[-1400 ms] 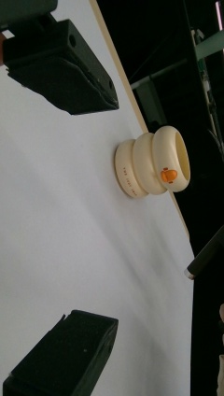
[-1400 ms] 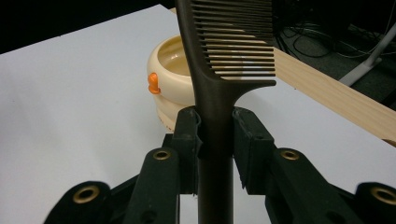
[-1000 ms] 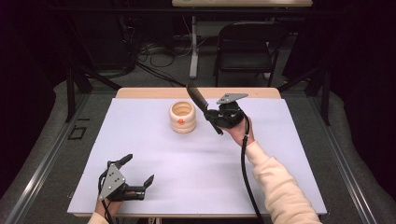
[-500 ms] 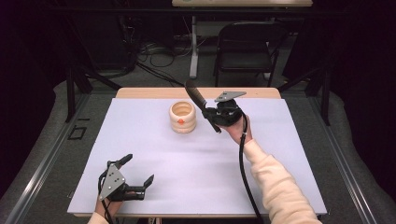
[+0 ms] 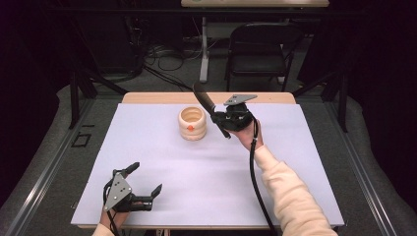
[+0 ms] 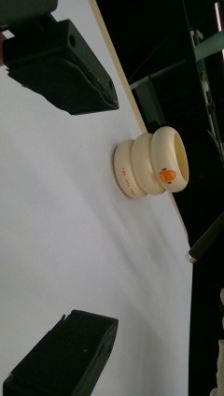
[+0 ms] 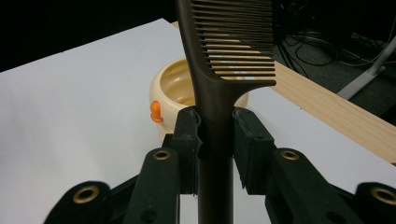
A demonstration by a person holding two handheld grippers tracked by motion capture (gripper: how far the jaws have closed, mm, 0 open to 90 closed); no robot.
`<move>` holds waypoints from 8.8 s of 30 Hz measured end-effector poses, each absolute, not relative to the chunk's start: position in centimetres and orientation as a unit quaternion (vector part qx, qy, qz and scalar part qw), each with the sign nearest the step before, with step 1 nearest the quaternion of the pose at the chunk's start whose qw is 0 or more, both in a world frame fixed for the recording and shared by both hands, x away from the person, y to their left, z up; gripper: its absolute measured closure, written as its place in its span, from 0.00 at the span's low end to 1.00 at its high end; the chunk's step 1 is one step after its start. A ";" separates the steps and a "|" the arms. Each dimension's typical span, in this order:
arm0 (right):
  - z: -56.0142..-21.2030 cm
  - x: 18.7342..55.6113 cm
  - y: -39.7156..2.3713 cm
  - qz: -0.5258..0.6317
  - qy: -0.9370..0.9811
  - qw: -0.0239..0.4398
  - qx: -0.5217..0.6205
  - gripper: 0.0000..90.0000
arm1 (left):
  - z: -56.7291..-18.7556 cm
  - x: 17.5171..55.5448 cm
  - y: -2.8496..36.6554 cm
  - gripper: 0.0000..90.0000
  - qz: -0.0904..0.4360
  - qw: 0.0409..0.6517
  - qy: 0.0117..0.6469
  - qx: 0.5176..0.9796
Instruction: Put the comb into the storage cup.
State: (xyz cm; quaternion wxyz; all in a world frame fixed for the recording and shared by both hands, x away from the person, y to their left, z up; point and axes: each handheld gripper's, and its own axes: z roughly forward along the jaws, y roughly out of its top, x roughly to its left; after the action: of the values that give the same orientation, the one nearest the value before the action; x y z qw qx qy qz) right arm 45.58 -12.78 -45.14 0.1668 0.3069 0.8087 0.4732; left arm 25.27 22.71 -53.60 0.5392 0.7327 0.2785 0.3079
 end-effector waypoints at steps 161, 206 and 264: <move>-41.0 49.3 -6.1 0.504 0.797 0.188 0.274 0.80 | -53.6 25.2 22.8 0.00 0.307 0.542 0.278 0.731; -41.0 49.7 -5.0 0.520 0.788 0.191 0.269 0.80 | -53.6 25.2 22.8 0.00 0.307 0.543 0.278 0.730; -45.1 51.4 -2.8 0.541 0.767 0.211 0.273 0.80 | -53.6 25.2 22.8 0.00 0.306 0.544 0.280 0.730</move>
State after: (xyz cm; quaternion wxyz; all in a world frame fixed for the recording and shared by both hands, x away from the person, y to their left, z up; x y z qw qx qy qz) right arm 51.40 -2.83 -45.11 0.2112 0.2729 0.7669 0.5412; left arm 25.24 22.80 -53.60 0.5442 0.7295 0.2795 0.3058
